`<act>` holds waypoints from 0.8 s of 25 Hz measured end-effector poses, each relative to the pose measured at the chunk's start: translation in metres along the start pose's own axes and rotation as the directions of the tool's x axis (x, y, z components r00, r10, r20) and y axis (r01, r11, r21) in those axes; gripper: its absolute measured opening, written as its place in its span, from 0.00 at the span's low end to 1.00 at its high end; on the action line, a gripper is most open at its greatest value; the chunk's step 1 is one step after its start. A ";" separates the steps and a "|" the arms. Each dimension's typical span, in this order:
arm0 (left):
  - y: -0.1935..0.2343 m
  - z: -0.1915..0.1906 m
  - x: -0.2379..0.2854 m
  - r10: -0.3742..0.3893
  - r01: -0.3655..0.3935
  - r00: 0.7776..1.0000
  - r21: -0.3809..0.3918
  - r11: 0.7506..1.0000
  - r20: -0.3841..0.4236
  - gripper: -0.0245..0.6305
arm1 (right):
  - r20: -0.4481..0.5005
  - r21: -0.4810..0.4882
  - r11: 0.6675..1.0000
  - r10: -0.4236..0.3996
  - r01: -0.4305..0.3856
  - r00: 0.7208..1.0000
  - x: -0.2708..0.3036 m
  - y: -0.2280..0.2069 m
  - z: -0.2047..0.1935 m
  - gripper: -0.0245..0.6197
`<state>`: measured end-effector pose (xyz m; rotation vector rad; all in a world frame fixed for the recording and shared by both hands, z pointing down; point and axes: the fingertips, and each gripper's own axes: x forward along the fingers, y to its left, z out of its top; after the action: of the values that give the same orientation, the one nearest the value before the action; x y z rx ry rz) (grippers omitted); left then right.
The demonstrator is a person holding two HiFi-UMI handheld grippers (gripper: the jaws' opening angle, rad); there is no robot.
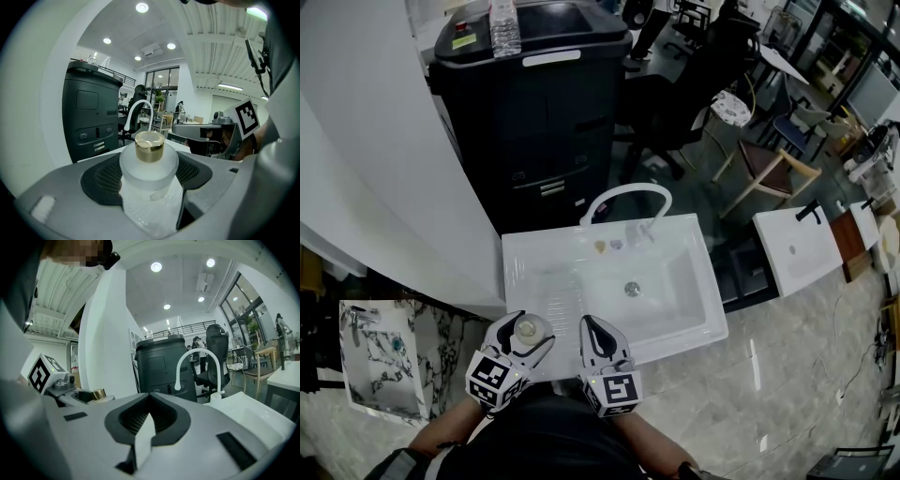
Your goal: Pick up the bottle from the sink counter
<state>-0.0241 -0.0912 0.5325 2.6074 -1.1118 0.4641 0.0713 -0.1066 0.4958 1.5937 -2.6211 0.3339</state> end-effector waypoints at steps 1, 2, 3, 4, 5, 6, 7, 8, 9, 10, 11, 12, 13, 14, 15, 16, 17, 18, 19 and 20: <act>0.001 -0.001 0.000 0.001 -0.001 1.000 -0.001 1.000 -0.001 0.55 | -0.001 0.001 1.000 -0.001 0.001 1.000 0.000 0.000 0.000 0.05; 0.001 -0.002 0.000 0.001 -0.001 1.000 -0.002 1.000 -0.002 0.55 | -0.001 0.002 1.000 -0.001 0.001 1.000 0.000 0.000 -0.001 0.05; 0.001 -0.002 0.000 0.002 -0.002 1.000 -0.004 1.000 -0.003 0.55 | -0.002 0.003 1.000 -0.002 0.002 1.000 0.000 -0.001 -0.001 0.05; 0.001 -0.003 0.000 0.002 -0.002 1.000 -0.005 1.000 -0.004 0.55 | -0.002 0.004 1.000 -0.002 0.002 1.000 0.000 -0.001 -0.001 0.05; 0.002 -0.003 0.000 0.002 -0.002 1.000 -0.005 1.000 -0.005 0.55 | -0.002 0.006 1.000 -0.002 0.002 1.000 0.000 -0.001 -0.002 0.05; 0.002 -0.004 0.000 0.002 -0.003 1.000 -0.005 1.000 -0.005 0.55 | -0.002 0.006 1.000 -0.001 0.001 1.000 0.000 0.000 -0.002 0.05; 0.002 -0.004 0.000 0.003 -0.003 1.000 -0.005 1.000 -0.006 0.55 | -0.001 0.007 1.000 0.000 0.000 1.000 0.000 0.000 -0.002 0.05; 0.001 -0.004 -0.001 0.004 -0.004 1.000 -0.005 1.000 -0.007 0.55 | -0.001 0.007 1.000 0.000 0.000 1.000 0.000 0.000 -0.002 0.05; 0.001 -0.004 -0.001 0.004 -0.005 1.000 -0.006 1.000 -0.007 0.55 | -0.002 0.009 1.000 -0.001 0.001 1.000 0.000 0.000 -0.002 0.05; 0.001 -0.004 -0.001 0.005 -0.005 1.000 -0.006 1.000 -0.007 0.55 | -0.004 0.011 1.000 -0.003 0.003 1.000 0.000 0.000 -0.001 0.05; 0.001 -0.004 -0.001 0.005 -0.005 1.000 -0.005 1.000 -0.007 0.55 | -0.007 0.013 1.000 -0.005 0.005 1.000 0.000 0.000 -0.001 0.05; 0.002 -0.004 -0.002 0.005 -0.005 1.000 -0.005 1.000 -0.007 0.55 | -0.009 0.014 1.000 -0.006 0.006 1.000 0.000 0.000 -0.001 0.05; 0.002 -0.004 -0.002 0.006 -0.006 1.000 -0.005 1.000 -0.007 0.55 | -0.008 0.013 1.000 -0.005 0.005 1.000 -0.001 0.000 -0.001 0.05; 0.002 -0.004 -0.002 0.006 -0.006 1.000 -0.004 1.000 -0.007 0.55 | -0.007 0.012 1.000 -0.004 0.004 1.000 -0.001 0.001 -0.001 0.05; 0.002 -0.004 -0.002 0.007 -0.007 1.000 -0.004 1.000 -0.007 0.55 | -0.006 0.011 1.000 -0.005 0.005 1.000 -0.001 0.001 -0.001 0.05; 0.003 -0.004 -0.003 0.007 -0.007 1.000 -0.005 1.000 -0.006 0.55 | -0.008 0.012 1.000 -0.007 0.007 1.000 -0.001 0.001 0.000 0.05; 0.003 -0.004 -0.003 0.007 -0.007 1.000 -0.005 1.000 -0.005 0.55 | -0.010 0.013 1.000 -0.010 0.011 1.000 -0.001 0.000 0.000 0.05; 0.003 -0.004 -0.003 0.007 -0.007 1.000 -0.005 1.000 -0.004 0.55 | -0.012 0.015 1.000 -0.014 0.014 1.000 0.000 0.000 0.001 0.05; 0.003 -0.004 -0.003 0.007 -0.007 1.000 -0.004 1.000 -0.004 0.55 | -0.013 0.016 1.000 -0.016 0.016 1.000 0.000 0.000 0.001 0.05; 0.003 -0.004 -0.003 0.007 -0.007 1.000 -0.004 1.000 -0.004 0.55 | -0.010 0.016 1.000 -0.013 0.013 1.000 -0.001 0.001 0.000 0.05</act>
<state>-0.0291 -0.0896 0.5355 2.5990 -1.1192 0.4680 0.0711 -0.1058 0.4958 1.6094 -2.6058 0.3616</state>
